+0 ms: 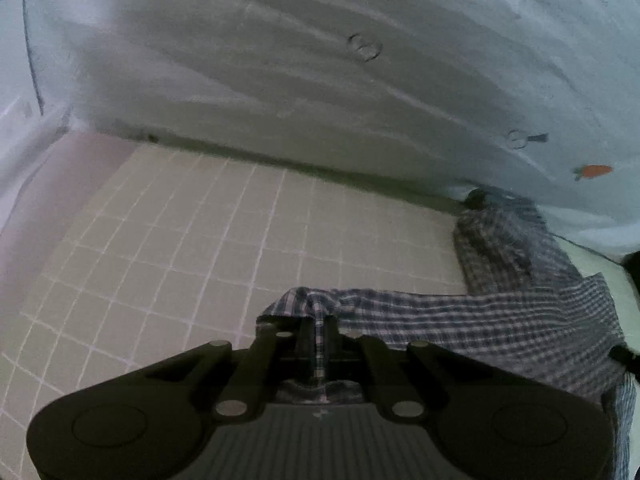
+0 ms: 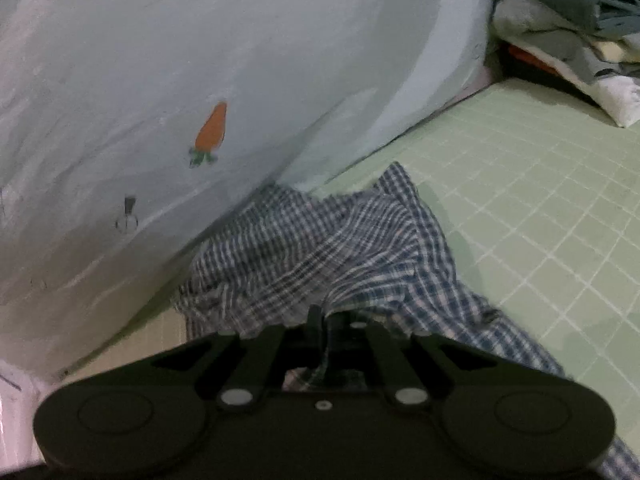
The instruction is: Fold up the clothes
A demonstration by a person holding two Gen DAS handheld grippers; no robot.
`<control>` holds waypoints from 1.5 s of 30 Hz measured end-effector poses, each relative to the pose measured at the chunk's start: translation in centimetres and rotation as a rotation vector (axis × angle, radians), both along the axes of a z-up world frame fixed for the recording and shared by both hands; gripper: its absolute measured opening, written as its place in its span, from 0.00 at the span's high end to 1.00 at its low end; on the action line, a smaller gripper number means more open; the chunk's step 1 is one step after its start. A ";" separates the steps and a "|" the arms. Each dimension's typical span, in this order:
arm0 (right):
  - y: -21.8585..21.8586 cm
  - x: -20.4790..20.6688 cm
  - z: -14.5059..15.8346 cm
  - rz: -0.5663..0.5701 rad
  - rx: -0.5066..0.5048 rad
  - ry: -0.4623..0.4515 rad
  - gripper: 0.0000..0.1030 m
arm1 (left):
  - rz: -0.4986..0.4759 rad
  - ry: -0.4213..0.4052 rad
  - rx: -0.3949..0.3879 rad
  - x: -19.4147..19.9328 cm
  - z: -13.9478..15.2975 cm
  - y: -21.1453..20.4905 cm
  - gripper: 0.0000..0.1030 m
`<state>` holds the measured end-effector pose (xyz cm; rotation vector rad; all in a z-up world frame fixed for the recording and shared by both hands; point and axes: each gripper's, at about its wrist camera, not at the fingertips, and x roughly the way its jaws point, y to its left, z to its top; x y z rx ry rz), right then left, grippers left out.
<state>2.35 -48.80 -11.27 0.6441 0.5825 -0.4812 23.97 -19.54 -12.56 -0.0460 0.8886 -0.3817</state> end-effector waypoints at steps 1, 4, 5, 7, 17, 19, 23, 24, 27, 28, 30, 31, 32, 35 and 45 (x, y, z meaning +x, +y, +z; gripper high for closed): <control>0.0 0.2 -0.7 -0.004 0.026 0.018 0.96 | 0.004 0.018 0.003 0.3 -0.4 0.0 0.96; -0.3 0.1 -2.4 -0.033 0.117 0.050 0.85 | 0.011 0.047 0.003 0.3 -1.1 0.6 0.96; -0.4 -0.1 -2.9 -0.044 0.146 0.059 0.75 | 0.011 0.050 0.004 0.3 -1.1 0.7 0.96; -0.6 -0.8 -3.0 -0.052 0.173 0.057 0.62 | 0.011 0.051 0.008 0.3 -1.2 0.7 0.96; -1.4 -9.0 -1.2 -0.056 0.340 -0.015 0.24 | -0.072 -0.086 -0.003 -1.6 2.6 -0.6 0.96; -2.4 -11.7 -0.9 -0.104 0.337 -0.018 0.23 | -0.106 -0.122 -0.020 -2.8 4.0 -1.3 0.96; -4.1 -15.6 -0.9 -0.190 0.319 0.029 0.23 | -0.207 -0.176 -0.058 -6.6 6.1 -3.9 0.96; -4.7 -16.7 -0.7 -0.202 0.316 0.032 0.23 | -0.235 -0.177 -0.074 -7.9 6.4 -4.8 0.96; -5.7 -19.6 -0.4 -0.219 0.322 0.023 0.23 | -0.322 -0.168 -0.108 -11.5 6.6 -7.4 0.96; -5.9 -20.4 -0.4 -0.223 0.324 0.022 0.23 | -0.351 -0.158 -0.111 -12.8 6.3 -8.6 0.96; -6.6 -21.9 -0.3 -0.224 0.325 0.028 0.23 | -0.398 -0.113 -0.116 -15.3 5.5 -10.5 0.96; -6.9 -22.5 -0.3 -0.223 0.328 0.033 0.23 | -0.421 -0.086 -0.117 -16.6 5.1 -11.5 0.96; -7.3 -23.1 -0.4 -0.222 0.331 0.038 0.23 | -0.445 -0.070 -0.108 -17.9 4.6 -12.5 0.96; -8.3 -24.8 -0.3 -0.196 0.319 0.063 0.22 | -0.530 -0.028 -0.055 -21.8 2.7 -15.3 0.96; -10.2 -26.8 -0.9 -0.044 0.200 0.225 0.18 | -0.445 0.103 0.123 -25.8 -1.8 -17.8 0.60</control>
